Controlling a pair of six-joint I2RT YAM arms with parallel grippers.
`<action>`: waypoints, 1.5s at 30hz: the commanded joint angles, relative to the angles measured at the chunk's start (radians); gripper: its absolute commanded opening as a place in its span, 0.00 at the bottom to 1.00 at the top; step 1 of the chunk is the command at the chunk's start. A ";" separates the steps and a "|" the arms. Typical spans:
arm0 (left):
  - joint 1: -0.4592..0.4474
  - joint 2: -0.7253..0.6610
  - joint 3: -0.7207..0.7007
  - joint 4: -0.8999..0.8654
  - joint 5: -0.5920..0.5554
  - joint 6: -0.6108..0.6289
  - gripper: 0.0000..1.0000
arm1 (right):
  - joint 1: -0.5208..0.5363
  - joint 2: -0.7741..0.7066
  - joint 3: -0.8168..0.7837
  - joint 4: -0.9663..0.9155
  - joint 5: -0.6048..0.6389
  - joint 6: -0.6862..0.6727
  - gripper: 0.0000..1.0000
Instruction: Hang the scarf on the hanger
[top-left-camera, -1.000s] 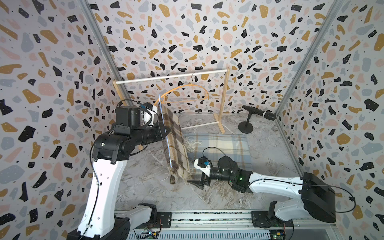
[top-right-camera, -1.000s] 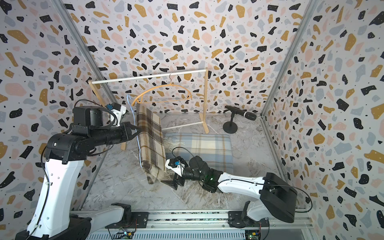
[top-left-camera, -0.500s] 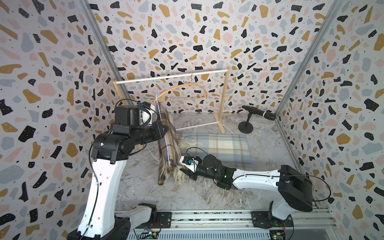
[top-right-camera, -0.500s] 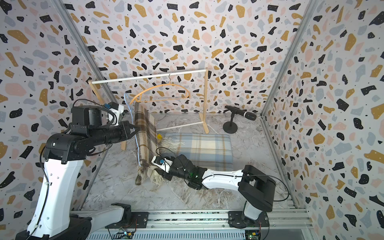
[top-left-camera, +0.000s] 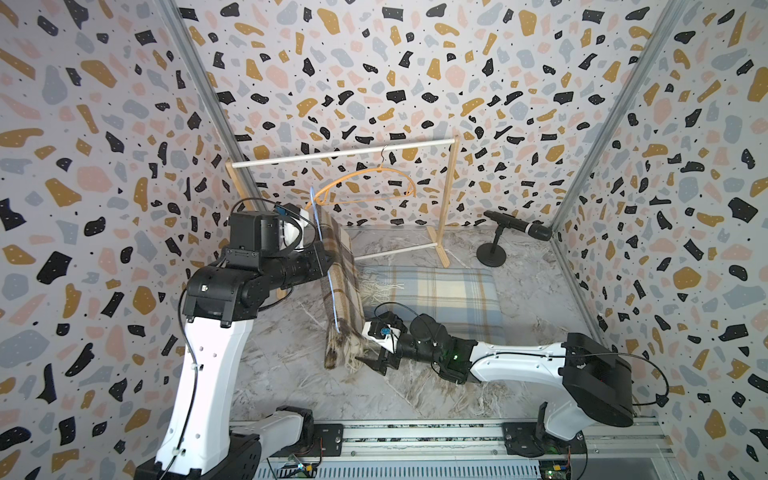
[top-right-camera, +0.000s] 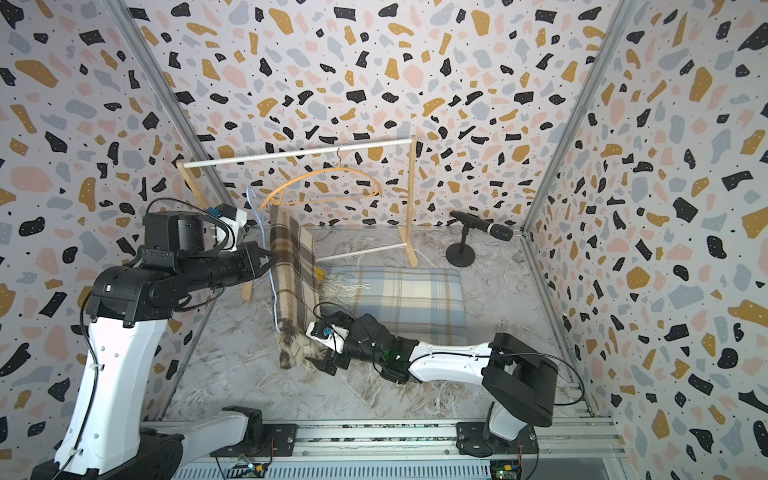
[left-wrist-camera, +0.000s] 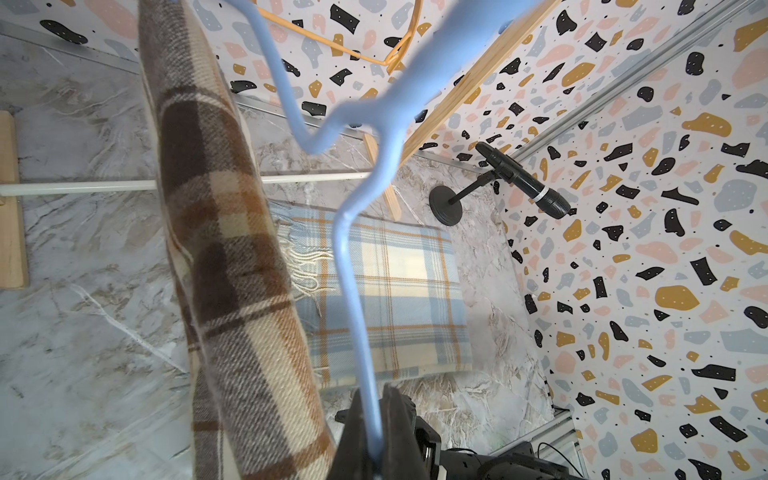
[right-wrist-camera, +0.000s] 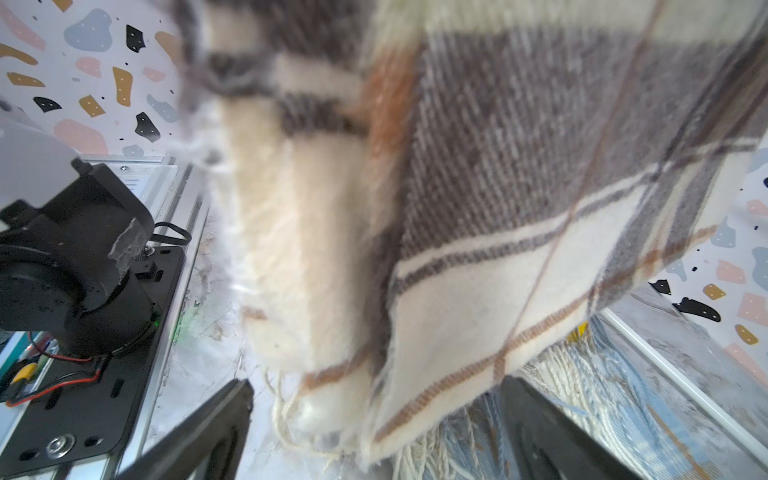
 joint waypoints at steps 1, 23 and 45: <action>0.011 -0.010 0.033 0.141 -0.020 0.026 0.00 | 0.016 0.030 0.036 0.064 -0.019 0.004 1.00; 0.024 0.000 0.013 0.134 -0.076 0.065 0.00 | -0.045 -0.143 0.111 -0.339 0.138 -0.128 0.00; 0.033 0.028 0.054 0.089 -0.145 0.137 0.00 | -0.053 -0.214 0.204 -0.594 -0.007 -0.091 0.39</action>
